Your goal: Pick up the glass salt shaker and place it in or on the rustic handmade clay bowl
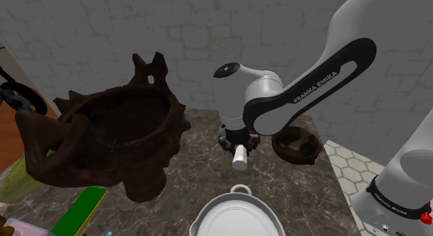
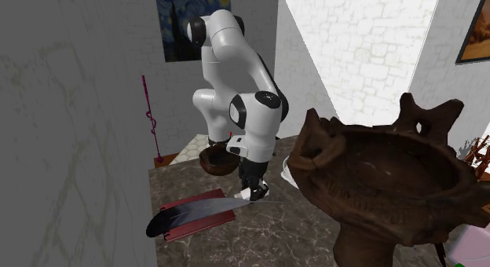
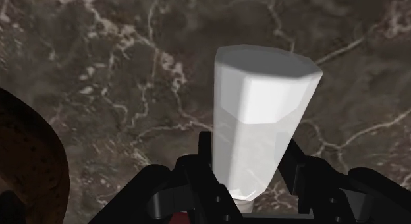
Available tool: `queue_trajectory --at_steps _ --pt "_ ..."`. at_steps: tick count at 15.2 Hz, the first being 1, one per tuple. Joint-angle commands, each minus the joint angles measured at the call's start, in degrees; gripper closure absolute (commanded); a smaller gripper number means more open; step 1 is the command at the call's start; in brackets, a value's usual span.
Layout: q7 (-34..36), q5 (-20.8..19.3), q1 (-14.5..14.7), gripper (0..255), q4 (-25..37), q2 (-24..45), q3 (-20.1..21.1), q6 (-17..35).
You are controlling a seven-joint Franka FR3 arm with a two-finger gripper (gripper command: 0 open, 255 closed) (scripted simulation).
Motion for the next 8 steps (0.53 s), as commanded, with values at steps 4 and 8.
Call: queue_trajectory --at_steps 4,8 --pt "0.00 0.00 0.00 255 0.00 0.00 0.00 0.00" --pt "-0.50 0.61 -0.04 255 0.25 -0.66 0.04 -0.70"
